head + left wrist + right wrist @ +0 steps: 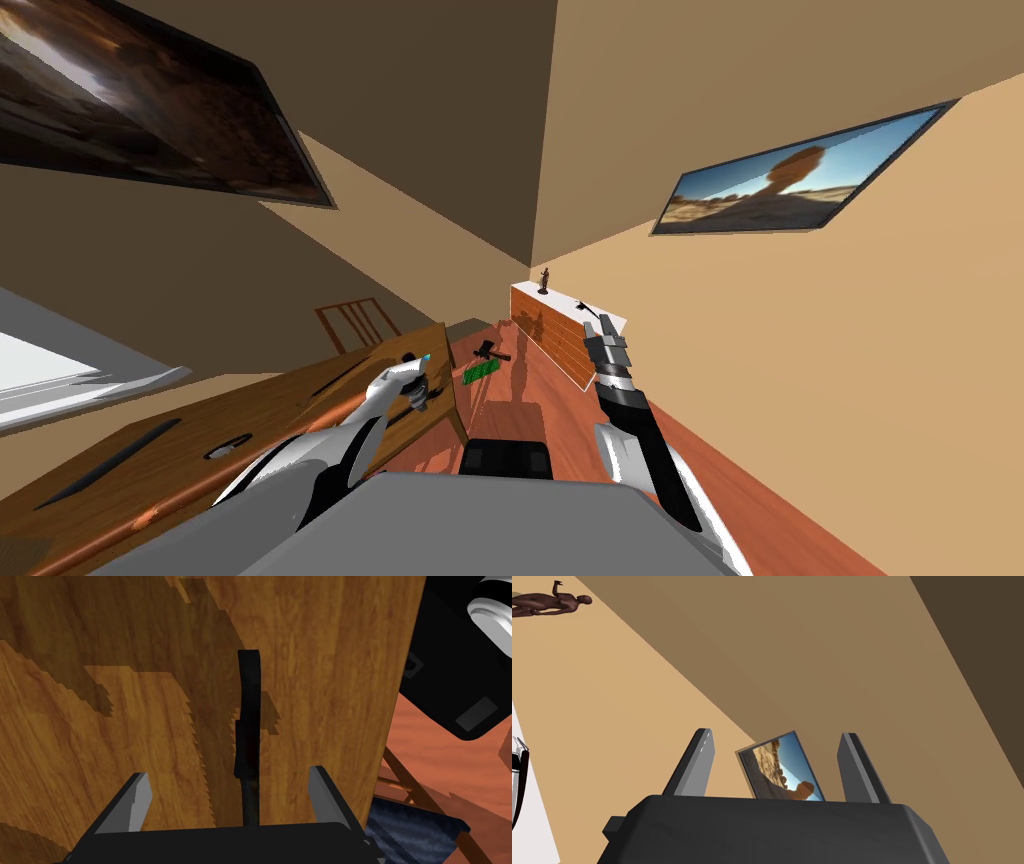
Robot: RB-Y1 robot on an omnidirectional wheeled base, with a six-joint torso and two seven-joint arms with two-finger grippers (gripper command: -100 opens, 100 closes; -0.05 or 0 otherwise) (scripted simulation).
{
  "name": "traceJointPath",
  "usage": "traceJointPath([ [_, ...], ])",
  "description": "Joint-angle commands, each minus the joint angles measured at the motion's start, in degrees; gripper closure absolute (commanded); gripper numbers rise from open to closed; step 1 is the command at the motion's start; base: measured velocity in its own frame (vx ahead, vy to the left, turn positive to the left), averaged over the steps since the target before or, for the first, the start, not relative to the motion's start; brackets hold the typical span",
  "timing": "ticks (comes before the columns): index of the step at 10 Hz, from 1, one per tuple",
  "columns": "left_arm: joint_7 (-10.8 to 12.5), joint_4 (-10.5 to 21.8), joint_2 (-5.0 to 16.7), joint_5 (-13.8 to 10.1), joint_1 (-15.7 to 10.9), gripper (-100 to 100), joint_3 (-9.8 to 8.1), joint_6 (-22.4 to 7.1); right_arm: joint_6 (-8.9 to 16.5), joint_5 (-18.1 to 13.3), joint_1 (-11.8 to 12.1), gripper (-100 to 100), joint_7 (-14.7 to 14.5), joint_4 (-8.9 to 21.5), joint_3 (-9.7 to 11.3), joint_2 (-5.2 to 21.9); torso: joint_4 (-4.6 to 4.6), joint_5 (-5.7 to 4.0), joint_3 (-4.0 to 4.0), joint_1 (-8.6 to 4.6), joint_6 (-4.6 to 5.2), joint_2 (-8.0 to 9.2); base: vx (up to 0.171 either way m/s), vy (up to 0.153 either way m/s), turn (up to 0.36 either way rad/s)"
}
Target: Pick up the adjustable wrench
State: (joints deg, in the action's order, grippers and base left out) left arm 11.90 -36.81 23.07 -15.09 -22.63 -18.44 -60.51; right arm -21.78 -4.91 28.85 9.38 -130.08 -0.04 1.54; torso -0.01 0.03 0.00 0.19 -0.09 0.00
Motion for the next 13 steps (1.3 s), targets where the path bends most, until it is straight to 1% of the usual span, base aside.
traceJointPath([
  [1,-0.11,2.54,-0.01,0.2,-1.2,-100,-0.57,-1.66,0.0,0.0,0.0,0,0.0,0.0,0.0,0.0,0.0,0.0,0.0,0.0,0.0,0.0,0.008,0.049,-0.093],
  [2,-0.11,2.54,-0.01,0.2,-1.2,-100,-0.57,-1.66,0.0,0.0,0.0,0,0.0,0.0,0.0,0.0,0.0,0.0,0.0,-0.01,-0.01,0.0,0.003,0.032,-0.015],
  [4,-0.25,5.29,-0.08,0.47,-2.53,-100,-1.16,-3.12,0.0,0.0,0.0,0,0.0,0.0,0.0,0.0,0.0,-0.02,0.01,-0.11,-0.01,0.02,-0.005,0.026,-0.055],
  [5,-0.18,4.16,-0.04,0.38,-2.05,-100,-0.97,-2.66,0.0,0.0,0.0,0,0.0,0.0,0.0,0.0,0.01,-0.02,0.02,-0.1,0.0,0.04,-0.01,0.009,-0.024],
  [6,-0.17,4.19,-0.05,0.39,-2.07,0,-1.0,-2.94,0.0,0.0,0.0,0,0.0,0.0,0.0,0.0,0.01,-0.03,0.03,-0.16,-0.02,0.05,0.0,0.0,0.0],
  [7,-0.25,5.1,-0.82,0.49,-1.37,-100,-0.78,-1.03,0.0,0.0,0.0,0,0.0,0.0,0.0,-0.01,0.01,-0.04,0.02,-0.19,-0.02,0.04,0.006,-0.006,0.019],
  [10,-0.36,6.47,-1.97,0.63,-0.33,-100,-0.44,1.8,0.0,0.0,0.0,0,0.0,0.0,0.0,-0.01,0.0,-0.04,0.01,-0.22,-0.02,0.01,0.007,-0.009,0.025],
  [11,-0.38,7.06,-1.59,0.62,-1.06,-100,-0.52,1.62,0.0,0.0,0.0,0,0.0,0.0,0.0,-0.01,-0.08,0.05,-0.05,-0.22,-0.01,-0.01,0.004,-0.008,0.011],
  [12,-0.42,7.21,-1.59,0.62,-1.08,100,-0.51,1.97,0.0,0.0,0.0,0,0.0,0.0,0.0,-0.01,-0.11,0.08,-0.08,-0.17,0.0,-0.04,0.0,0.0,0.0],
  [13,-0.41,7.19,-1.59,0.62,-1.08,100,-0.51,1.94,0.0,0.0,0.0,0,0.0,0.0,0.0,-0.01,-0.11,0.09,-0.08,-0.14,-0.01,-0.05,0.0,0.0,0.0],
])
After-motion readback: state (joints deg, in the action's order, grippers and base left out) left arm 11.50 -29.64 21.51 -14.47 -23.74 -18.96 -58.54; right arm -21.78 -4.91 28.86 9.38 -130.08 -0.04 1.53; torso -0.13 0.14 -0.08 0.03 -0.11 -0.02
